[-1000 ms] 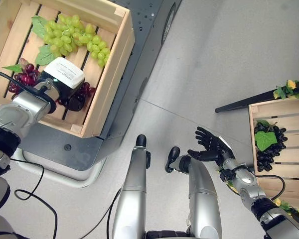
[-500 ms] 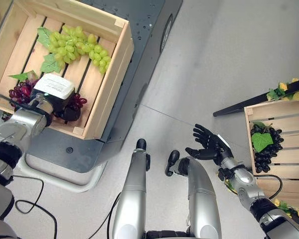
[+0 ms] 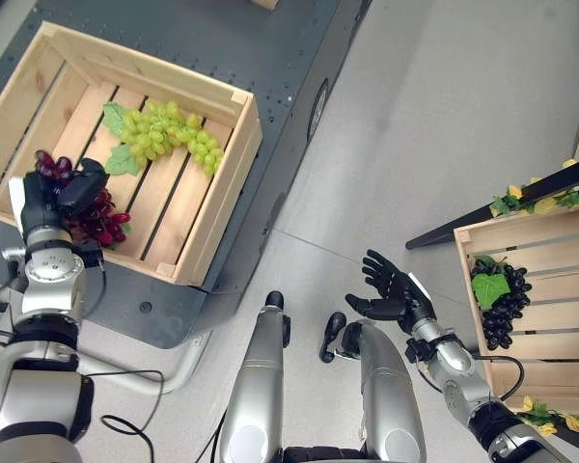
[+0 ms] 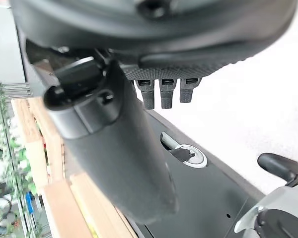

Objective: Pick up the fruits from the basket on one side to the basket on the other side

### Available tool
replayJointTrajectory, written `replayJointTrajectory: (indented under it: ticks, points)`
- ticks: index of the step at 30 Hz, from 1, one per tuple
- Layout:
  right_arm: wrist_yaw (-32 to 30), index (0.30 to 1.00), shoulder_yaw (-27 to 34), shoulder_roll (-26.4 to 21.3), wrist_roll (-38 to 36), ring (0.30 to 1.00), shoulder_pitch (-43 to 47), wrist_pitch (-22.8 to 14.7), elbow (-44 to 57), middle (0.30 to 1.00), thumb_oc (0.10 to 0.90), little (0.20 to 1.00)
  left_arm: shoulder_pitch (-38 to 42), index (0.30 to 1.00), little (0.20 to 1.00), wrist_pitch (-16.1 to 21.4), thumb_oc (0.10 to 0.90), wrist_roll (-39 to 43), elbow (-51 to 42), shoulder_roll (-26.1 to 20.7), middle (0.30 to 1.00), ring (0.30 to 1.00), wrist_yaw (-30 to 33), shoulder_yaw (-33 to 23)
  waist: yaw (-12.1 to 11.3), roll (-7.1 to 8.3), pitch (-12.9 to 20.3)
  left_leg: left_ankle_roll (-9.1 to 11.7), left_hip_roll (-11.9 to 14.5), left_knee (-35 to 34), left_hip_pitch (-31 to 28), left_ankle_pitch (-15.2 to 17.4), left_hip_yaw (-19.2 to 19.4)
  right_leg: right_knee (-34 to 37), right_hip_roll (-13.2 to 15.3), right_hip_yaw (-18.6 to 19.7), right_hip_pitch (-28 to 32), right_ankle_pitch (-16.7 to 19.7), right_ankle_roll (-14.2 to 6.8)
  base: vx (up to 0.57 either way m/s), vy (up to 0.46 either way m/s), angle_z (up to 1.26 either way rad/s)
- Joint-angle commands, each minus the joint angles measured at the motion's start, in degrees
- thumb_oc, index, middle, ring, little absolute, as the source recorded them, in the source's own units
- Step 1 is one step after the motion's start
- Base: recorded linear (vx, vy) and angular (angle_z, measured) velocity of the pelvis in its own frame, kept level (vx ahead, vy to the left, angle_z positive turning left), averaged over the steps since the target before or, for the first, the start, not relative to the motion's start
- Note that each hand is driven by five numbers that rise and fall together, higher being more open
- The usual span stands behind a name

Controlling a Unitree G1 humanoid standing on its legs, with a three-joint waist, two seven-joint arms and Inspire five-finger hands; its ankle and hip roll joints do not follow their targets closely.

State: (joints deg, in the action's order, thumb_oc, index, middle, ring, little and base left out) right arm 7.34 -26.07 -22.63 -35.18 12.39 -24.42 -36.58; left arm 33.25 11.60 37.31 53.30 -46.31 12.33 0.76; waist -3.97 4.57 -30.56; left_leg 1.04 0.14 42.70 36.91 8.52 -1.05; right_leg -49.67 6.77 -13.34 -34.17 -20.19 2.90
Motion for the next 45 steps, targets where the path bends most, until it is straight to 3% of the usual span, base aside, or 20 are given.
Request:
replayJointTrajectory:
  ticks: [1,4,8,20,29,33,40,43,45]
  points:
    - [-1.3,0.900,2.3,-0.3,2.5,0.900,-1.0,-3.4,7.1,0.900,0.800,0.900,-0.7,0.300,0.300,9.0,0.400,13.3,-6.6,-0.3,0.300,0.300,-2.5,-5.1,0.2,-2.12,0.8,-2.6,-3.3,-5.0,-7.2,3.2,2.6,4.2,-0.6,0.4,6.9,1.7,0.2,0.00,0.000,0.00]
    - [-1.5,0.900,2.3,-0.1,3.4,0.900,-1.5,-3.3,8.4,0.900,0.800,0.900,-2.8,0.300,0.300,12.6,0.400,18.6,-9.4,2.6,0.300,0.300,-3.7,-6.5,0.4,-2.43,1.4,-2.5,-3.4,-5.7,-8.8,3.2,2.6,5.2,-0.8,0.7,8.3,1.6,0.3,0.01,-0.001,-0.01]
    - [-2.2,0.900,2.3,-0.4,4.9,0.900,-1.6,-3.4,10.1,0.900,0.800,0.900,-4.2,0.300,0.300,16.2,0.400,18.3,-13.6,5.1,0.300,0.300,-2.3,-6.9,0.9,-3.28,2.6,-2.5,-3.6,-5.8,-9.7,3.2,2.6,5.4,-0.7,1.1,9.1,1.5,0.5,0.02,0.007,-0.03]
    - [-2.6,0.900,1.8,0.7,5.8,0.900,-2.8,-1.2,12.1,0.900,0.800,0.900,-6.2,0.300,0.300,20.2,0.400,15.8,-19.6,8.8,0.300,0.300,2.8,-7.1,2.0,-4.75,6.3,-2.4,-4.3,-7.6,-14.8,3.6,2.9,7.7,-0.5,2.6,13.4,1.7,0.3,0.03,0.008,-0.05]
    - [-1.9,0.900,1.9,1.1,5.9,0.900,-4.1,-2.5,12.0,0.900,0.800,0.900,-6.7,0.300,0.300,18.2,0.400,9.5,-23.6,7.9,0.300,0.300,2.7,-5.8,2.1,-5.36,9.1,-2.3,-4.1,-14.6,-20.4,1.8,2.3,14.6,-0.5,3.0,17.5,4.5,-1.3,0.01,-0.033,-0.05]
    - [-1.5,0.900,1.9,1.2,5.5,0.900,-5.6,-4.1,12.7,0.900,0.800,0.900,-7.3,0.300,0.300,15.2,0.400,8.4,-27.6,6.8,0.300,0.300,0.1,-4.3,1.9,-5.77,13.2,-1.9,-4.6,-23.9,-26.7,-1.1,0.4,25.0,-1.1,2.6,23.9,7.2,-2.7,0.04,-0.071,-0.02]
    - [0.2,0.900,2.5,0.8,5.8,0.900,-5.9,-5.6,13.7,0.900,0.800,0.900,-7.3,0.300,0.300,12.1,0.400,7.7,-34.1,6.3,0.300,0.300,-1.3,-2.4,1.9,-6.48,18.0,-1.5,-4.9,-33.8,-33.5,-3.7,-1.8,37.0,-2.6,2.2,31.9,10.8,-3.6,0.04,-0.077,0.01]
    - [3.0,0.900,2.4,0.3,2.9,0.900,-3.5,-4.7,15.3,0.900,0.800,0.900,-7.1,0.300,0.300,10.5,0.400,8.0,-37.6,6.7,0.300,0.300,-3.8,-0.6,1.6,-6.56,20.7,-1.4,-5.1,-38.0,-36.5,-5.1,-2.6,42.0,-3.4,2.0,35.5,12.8,-3.9,0.06,-0.101,0.03]
    - [1.2,0.900,2.1,-0.2,2.7,0.900,-0.9,-4.8,16.8,0.900,0.800,0.900,-6.8,0.300,0.300,10.3,0.400,9.1,-39.0,6.9,0.300,0.300,-5.3,0.4,1.4,-6.57,22.0,-1.4,-5.1,-40.4,-38.1,-5.8,-3.3,44.5,-3.8,2.4,37.1,14.0,-4.0,0.05,-0.096,0.02]
